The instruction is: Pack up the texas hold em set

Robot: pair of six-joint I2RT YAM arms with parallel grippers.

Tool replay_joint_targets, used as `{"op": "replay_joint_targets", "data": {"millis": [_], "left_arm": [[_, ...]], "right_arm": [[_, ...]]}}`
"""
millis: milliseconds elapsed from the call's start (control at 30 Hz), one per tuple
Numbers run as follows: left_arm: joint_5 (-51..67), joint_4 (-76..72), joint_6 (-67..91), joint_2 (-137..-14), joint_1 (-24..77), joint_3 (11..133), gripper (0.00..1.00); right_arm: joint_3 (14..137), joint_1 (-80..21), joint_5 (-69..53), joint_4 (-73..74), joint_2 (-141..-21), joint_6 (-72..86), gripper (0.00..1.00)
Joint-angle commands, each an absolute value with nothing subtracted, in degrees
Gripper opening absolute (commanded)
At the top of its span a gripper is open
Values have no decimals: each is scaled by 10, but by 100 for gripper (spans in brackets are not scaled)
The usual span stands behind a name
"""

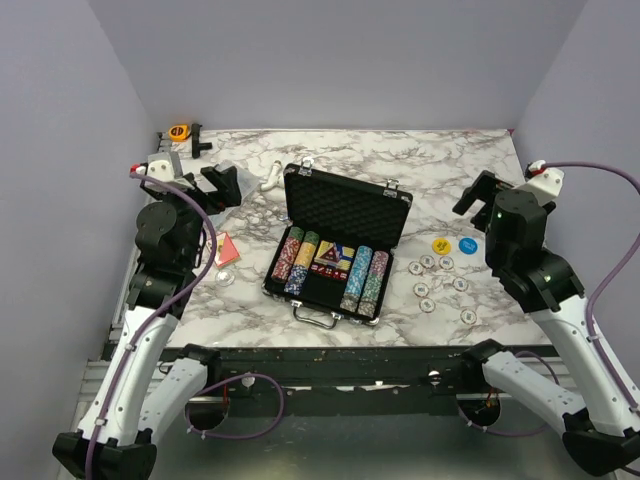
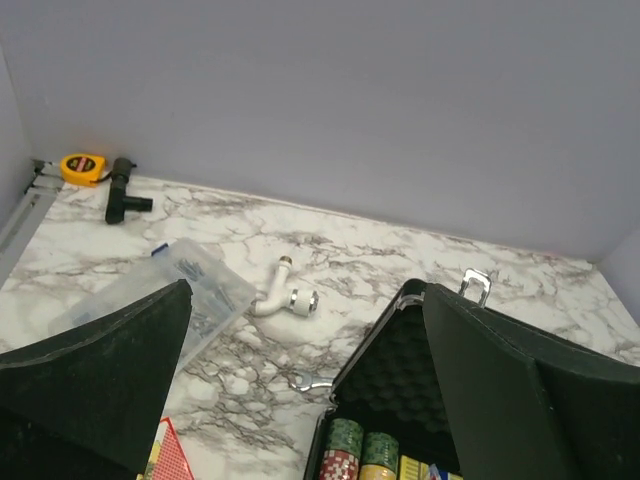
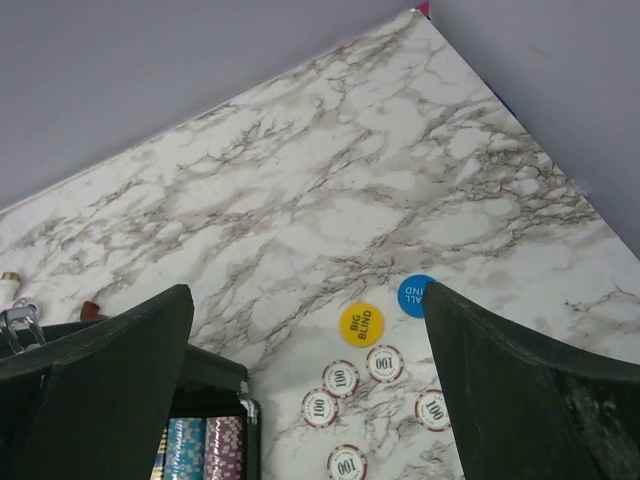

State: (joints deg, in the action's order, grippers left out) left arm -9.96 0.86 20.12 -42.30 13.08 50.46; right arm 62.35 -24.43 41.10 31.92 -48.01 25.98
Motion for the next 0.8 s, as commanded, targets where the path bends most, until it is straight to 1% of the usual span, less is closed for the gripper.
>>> {"op": "replay_joint_targets", "data": {"millis": [0,233,400,633,767], "left_arm": [[-69,36,235,-454,127,528,99],[-41,71,286,-513,128,544,99],[-26,119,317,-538,125,537,99],[-4,202,340,-543,78,481,99],[-20,272,356,-583,47,479,99]], "right_arm": [[597,-246,423,328,-465,274,100],[563,-246,383,299,-477,278,100],[541,-246,302,281,-486,259,100],[473,-246,195,198,-441,213,100],[457,-246,173,175,-433,203,100]]}}
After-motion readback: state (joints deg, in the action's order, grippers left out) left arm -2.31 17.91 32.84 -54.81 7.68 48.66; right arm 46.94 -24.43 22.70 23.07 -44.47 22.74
